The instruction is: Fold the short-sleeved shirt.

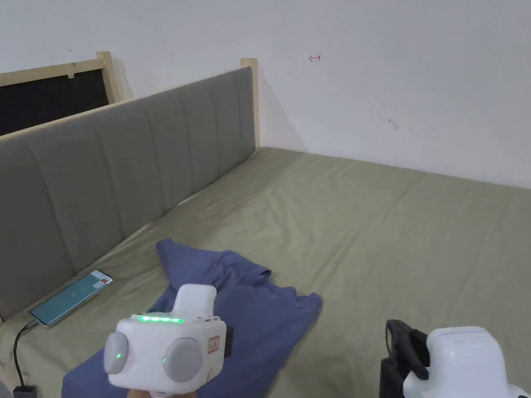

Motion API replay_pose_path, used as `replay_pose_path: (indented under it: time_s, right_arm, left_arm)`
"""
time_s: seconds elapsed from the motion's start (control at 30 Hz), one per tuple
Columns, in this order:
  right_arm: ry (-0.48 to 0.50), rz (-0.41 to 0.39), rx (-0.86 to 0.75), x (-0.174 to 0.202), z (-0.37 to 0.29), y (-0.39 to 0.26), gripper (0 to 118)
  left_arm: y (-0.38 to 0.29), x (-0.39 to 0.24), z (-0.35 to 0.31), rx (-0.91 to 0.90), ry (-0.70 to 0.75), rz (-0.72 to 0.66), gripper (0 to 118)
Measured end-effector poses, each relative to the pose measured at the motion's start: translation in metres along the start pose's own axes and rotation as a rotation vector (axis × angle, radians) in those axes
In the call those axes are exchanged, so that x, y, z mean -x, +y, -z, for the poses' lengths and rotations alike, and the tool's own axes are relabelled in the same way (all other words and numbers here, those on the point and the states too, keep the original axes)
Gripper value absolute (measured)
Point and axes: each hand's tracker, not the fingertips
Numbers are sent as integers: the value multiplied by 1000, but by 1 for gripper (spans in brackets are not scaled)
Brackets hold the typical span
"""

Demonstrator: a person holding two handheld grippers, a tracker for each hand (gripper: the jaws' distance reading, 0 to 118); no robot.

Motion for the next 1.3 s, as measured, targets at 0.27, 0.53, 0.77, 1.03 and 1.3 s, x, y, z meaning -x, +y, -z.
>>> replay_pose_path:
  time_s: [0.27,0.53,0.77,1.03,1.3]
  right_arm:
    - [-32,18,94,-13,20,-10,0]
    - [12,12,181,-8,47,-24,0]
    - [30,60,258,-7,66,-37,0]
    - [40,85,279,-12,64,-45,0]
    - [18,182,179,-41,37,-30,0]
  left_arm:
    - [31,25,61,135,-206,-164,102]
    - [59,26,128,158,109,-67,102]
    - [39,22,150,209,118,-50,70]
    - [41,27,141,203,84,-114,2]
    - [68,34,79,63,17,-159,2]
